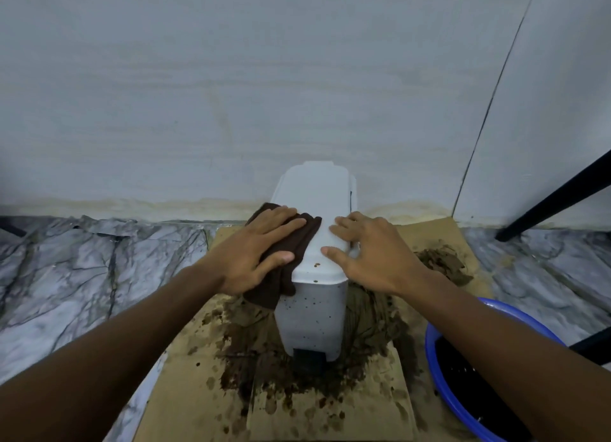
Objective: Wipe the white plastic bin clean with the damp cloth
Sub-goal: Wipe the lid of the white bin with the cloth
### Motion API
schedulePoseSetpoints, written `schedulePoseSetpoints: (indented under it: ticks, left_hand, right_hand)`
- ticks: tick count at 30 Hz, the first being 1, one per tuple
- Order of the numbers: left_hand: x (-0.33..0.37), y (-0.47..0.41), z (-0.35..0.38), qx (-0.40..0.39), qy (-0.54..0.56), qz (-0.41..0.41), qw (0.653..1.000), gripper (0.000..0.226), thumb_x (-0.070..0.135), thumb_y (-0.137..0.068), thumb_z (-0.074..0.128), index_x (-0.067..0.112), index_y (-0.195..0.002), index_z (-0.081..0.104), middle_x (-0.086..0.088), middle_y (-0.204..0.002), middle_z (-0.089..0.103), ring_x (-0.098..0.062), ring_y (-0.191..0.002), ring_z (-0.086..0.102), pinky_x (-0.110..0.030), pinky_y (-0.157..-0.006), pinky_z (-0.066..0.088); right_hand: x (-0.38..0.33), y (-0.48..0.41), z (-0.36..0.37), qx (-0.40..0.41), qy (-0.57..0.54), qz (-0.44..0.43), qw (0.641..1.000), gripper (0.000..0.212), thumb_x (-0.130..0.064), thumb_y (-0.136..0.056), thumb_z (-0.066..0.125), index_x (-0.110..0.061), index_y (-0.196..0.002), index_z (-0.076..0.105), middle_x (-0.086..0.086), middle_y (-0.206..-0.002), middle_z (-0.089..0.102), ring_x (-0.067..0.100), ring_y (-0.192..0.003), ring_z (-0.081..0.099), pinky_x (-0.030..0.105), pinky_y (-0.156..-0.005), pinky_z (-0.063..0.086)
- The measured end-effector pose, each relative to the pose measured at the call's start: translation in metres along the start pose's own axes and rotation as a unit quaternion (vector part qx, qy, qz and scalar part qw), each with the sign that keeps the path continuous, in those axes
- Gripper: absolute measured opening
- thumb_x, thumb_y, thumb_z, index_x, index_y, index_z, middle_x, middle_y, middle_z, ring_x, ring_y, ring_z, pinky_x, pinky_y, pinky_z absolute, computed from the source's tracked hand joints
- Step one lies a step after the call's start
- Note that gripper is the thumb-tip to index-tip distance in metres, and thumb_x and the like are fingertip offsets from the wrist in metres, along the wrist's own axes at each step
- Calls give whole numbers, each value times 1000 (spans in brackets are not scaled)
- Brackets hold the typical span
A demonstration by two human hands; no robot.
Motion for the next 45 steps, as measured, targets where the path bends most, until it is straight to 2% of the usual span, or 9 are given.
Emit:
schedulePoseSetpoints:
  ticks: [3,9,14,18,20,24,30,38,45]
  left_hand:
    - [7,21,8,2,0,1,1000,65,57,-103,34,32,-160,18,12,-169,8,-1,-155,-4,-25,-125,-4]
    - [14,38,12,0,64,-51,997,68,53,-99,44,36,-159,19,18,-169,5,4,-153,-8,-23,-123,-4]
    - [16,40,13,20,57,-76,995,64,50,-102,44,32,-159,22,14,-168,8,1,-154,-6,-28,-126,0]
    - [45,17,18,45,-28,-37,998,63,49,-102,42,23,-158,29,3,-166,20,-10,-156,7,-22,-124,-4]
    - [61,3,23,39,-60,-12,997,65,50,-101,43,21,-158,32,1,-166,25,-13,-156,13,-23,-124,-1]
    - [57,1,23,11,-59,5,998,67,60,-102,39,29,-160,25,8,-168,19,-8,-156,9,-25,-125,2]
    - [-5,39,7,-24,16,-88,996,73,69,-96,38,40,-159,17,19,-168,7,-3,-155,0,-34,-127,7]
    - [63,8,30,34,-110,-38,993,70,56,-103,31,18,-161,23,-5,-168,21,-18,-157,10,-26,-124,-3]
    - [33,23,17,3,-60,-25,998,71,65,-101,30,28,-161,19,5,-169,12,-10,-157,4,-34,-128,5]
  right_hand:
    - [-4,5,6,-23,3,-3,1000,67,-67,-82,57,-26,-134,60,-4,-141,54,20,-127,49,40,-110,37]
    - [10,9,7,-71,-69,-21,995,66,-59,-87,60,-30,-145,46,-11,-159,30,8,-149,18,35,-121,13]
    - [17,5,5,-84,-97,-26,991,61,-50,-87,65,-27,-142,50,-9,-157,35,6,-147,23,39,-123,16]
    - [25,-1,1,-77,-128,-26,988,54,-33,-83,75,-24,-134,59,-7,-151,45,5,-144,30,24,-117,18]
    - [31,-3,-2,-78,-150,-18,986,54,-29,-80,78,-23,-131,63,-8,-147,50,1,-141,33,26,-117,23]
    - [35,-6,-4,-71,-195,-10,978,55,-33,-75,83,-24,-126,67,-11,-141,55,-6,-135,37,27,-116,30]
    - [27,-14,2,-62,-227,-21,972,50,-36,-71,86,-27,-119,71,-13,-138,58,-6,-134,40,28,-117,29]
    - [38,-7,3,-36,-257,-21,965,51,-23,-72,86,-26,-120,71,-13,-136,60,-13,-131,39,21,-111,33]
    - [35,-7,3,-49,-257,-31,965,48,-31,-72,86,-28,-118,72,-16,-135,59,-18,-128,38,20,-110,30]
Point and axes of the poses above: each hand's wrist, its own y-axis away from the middle knuckle, its own z-axis out of the palm, x = y × z, the point moved 8 cm from there along -y, towards the middle knuckle
